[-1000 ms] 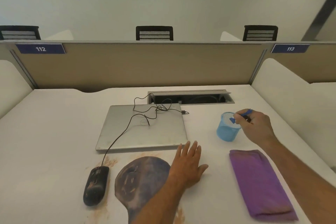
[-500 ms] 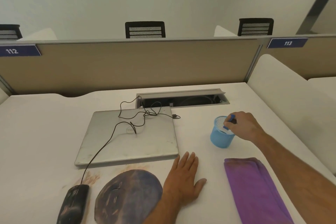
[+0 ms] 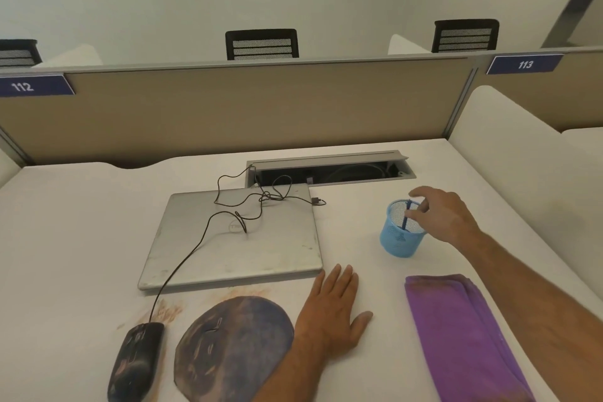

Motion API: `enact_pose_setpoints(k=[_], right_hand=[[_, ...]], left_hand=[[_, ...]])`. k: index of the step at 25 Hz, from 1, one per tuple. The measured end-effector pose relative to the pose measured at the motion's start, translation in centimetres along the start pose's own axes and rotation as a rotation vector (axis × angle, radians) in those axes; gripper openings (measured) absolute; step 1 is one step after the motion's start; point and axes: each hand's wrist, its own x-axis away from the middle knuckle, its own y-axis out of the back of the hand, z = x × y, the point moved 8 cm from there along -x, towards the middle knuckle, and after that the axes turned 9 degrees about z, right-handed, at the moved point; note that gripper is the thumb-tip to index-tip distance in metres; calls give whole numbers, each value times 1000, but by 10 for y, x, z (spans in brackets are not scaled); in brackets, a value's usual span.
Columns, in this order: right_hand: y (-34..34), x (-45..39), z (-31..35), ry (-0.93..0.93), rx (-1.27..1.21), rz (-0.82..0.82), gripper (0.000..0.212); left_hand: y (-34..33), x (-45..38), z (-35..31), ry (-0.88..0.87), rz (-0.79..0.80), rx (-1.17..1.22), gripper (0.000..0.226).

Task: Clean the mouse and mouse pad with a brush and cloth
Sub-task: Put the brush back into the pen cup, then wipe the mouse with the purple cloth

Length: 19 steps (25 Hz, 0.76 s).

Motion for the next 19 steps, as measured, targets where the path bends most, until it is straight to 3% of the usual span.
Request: enact_pose_setpoints(k=[5,8,10,12,15,19], right_hand=[[16,53,-6,101,-160,-282,34],[-5,103,-22,96,-306,-321,27],[-29,135,-36,67,-225,-311,29],[-58,158,-48,14,5,-208,45],[-109,169,-76,-185,345,161,77],[-123,169,-83,-247,361,235,69]], left_hand=[[-1,-1,1,4,-15,-2,75],[-2,-1,0,16,-13,-2,73],[-3,-1,0,24,-10,-4,73],[-4,0,1,38,-3,-9,72],[-5,0,1,67,11,-9,70],[-7,3,0,107,31,22,68]])
